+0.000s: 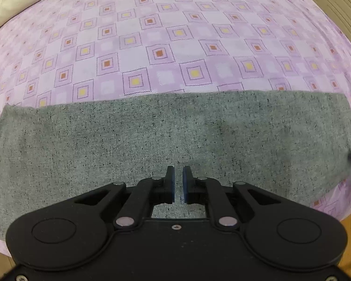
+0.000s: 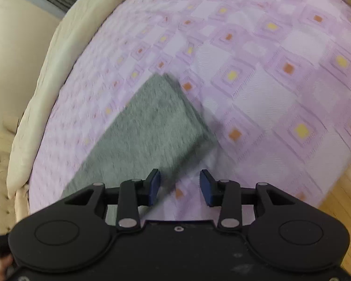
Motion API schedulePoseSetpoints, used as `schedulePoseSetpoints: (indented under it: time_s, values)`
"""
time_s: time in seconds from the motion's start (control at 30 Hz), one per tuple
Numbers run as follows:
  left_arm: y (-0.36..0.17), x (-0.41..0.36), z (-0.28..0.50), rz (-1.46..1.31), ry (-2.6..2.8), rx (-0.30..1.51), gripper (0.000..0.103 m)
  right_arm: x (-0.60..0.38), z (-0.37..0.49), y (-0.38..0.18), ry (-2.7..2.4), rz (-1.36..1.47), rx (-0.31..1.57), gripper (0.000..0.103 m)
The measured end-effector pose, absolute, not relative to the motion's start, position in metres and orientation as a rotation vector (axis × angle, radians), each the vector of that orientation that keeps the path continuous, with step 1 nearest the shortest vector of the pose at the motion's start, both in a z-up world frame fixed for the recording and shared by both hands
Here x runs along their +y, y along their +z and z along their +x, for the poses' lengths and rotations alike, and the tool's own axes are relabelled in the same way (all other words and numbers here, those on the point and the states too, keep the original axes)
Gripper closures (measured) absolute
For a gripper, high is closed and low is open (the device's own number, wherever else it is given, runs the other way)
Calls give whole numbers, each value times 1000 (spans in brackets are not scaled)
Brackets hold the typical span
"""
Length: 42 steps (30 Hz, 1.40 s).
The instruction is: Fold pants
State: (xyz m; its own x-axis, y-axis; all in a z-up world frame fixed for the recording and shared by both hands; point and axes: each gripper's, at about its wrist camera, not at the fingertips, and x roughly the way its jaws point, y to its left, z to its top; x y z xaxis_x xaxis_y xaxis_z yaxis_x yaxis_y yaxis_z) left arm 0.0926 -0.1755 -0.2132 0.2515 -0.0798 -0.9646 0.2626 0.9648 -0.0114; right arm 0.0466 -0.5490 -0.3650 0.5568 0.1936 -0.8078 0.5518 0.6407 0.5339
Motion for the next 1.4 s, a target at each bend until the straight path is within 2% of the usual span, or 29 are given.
schedulePoseSetpoints:
  time_s: [0.2, 0.27, 0.3, 0.33, 0.77, 0.87, 0.93, 1.13, 1.2, 1.3, 1.4]
  values:
    - [-213, -175, 89, 165, -241, 1303, 86, -561, 79, -362, -259, 888, 947, 61]
    - [-213, -175, 91, 153, -243, 1302, 86, -558, 78, -357, -223, 859, 971, 68]
    - [-214, -177, 94, 149, -246, 1300, 86, -557, 77, -354, -216, 842, 986, 86]
    - [-215, -178, 96, 147, -249, 1297, 86, -558, 76, -350, -211, 830, 1003, 89]
    - [-240, -209, 149, 107, -285, 1287, 86, -539, 77, -292, -132, 705, 973, 90]
    - [-248, -217, 159, 131, -295, 1272, 91, -533, 74, -276, -120, 686, 963, 90]
    - [-244, -219, 162, 153, -311, 1264, 91, -525, 75, -266, -117, 665, 958, 90]
    - [-224, -191, 123, 80, -316, 1266, 89, -497, 76, -242, -135, 626, 917, 90]
    - [-229, -189, 106, 89, -356, 1280, 85, -487, 74, -235, -154, 595, 911, 90]
    - [-254, -190, 93, 150, -463, 1346, 85, -467, 73, -226, -189, 554, 911, 90]
    - [-241, -174, 94, 122, -500, 1330, 83, -444, 72, -216, -214, 513, 905, 90]
